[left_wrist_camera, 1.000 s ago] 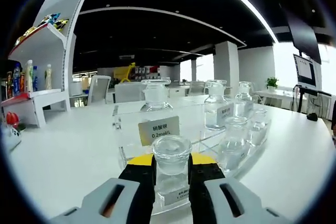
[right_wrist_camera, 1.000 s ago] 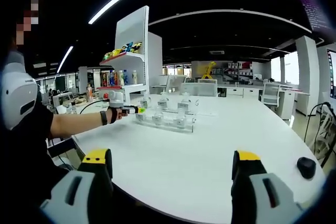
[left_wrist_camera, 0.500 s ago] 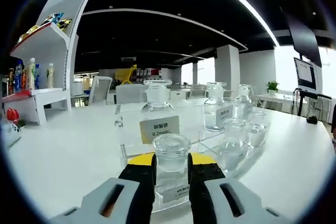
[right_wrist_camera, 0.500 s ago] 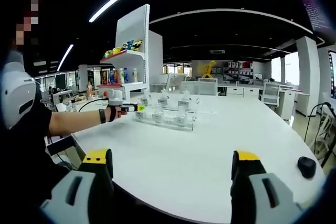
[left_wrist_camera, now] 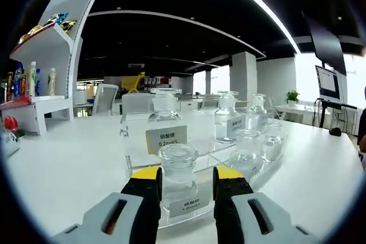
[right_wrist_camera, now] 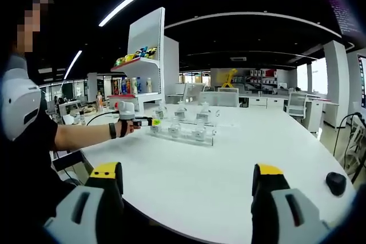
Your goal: Identify the label on the chemical reagent bottle, grasp the chemical reagent bottle, and place it in the designated position on the reagent rack
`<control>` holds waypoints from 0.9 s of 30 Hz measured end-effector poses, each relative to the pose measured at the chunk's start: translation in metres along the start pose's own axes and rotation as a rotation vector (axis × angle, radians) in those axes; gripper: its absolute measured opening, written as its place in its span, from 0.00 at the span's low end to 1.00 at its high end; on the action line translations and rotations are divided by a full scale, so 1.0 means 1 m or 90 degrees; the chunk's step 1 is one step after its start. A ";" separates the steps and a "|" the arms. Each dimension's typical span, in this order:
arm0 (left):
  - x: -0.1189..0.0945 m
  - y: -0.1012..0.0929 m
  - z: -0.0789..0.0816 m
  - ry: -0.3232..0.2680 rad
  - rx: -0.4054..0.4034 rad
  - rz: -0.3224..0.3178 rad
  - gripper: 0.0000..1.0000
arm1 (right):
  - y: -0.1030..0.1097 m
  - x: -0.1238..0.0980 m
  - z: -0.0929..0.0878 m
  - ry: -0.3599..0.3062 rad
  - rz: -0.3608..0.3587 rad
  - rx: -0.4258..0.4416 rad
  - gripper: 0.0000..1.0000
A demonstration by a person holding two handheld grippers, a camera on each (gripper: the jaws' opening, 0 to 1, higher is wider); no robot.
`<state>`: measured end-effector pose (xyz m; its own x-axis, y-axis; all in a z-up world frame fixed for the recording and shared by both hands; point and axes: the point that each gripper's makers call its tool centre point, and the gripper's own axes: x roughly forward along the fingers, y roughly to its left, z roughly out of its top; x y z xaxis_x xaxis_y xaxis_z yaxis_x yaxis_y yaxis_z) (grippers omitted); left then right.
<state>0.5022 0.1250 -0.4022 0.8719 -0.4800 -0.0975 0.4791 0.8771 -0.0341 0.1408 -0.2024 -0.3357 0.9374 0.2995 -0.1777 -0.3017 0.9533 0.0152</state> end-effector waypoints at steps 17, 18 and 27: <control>-0.037 -0.009 -0.007 -0.004 0.029 -0.004 0.53 | 0.003 0.010 -0.004 0.002 0.011 0.009 0.90; -0.039 -0.011 -0.008 -0.003 0.029 -0.006 0.54 | 0.003 0.011 -0.005 0.004 0.012 0.009 0.90; -0.072 -0.016 0.000 -0.024 0.007 -0.024 0.64 | 0.013 0.019 0.006 -0.007 0.036 -0.005 0.90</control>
<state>0.4315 0.1454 -0.3946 0.8565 -0.5128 -0.0586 0.5122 0.8585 -0.0254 0.1555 -0.1838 -0.3328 0.9208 0.3528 -0.1663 -0.3549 0.9347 0.0174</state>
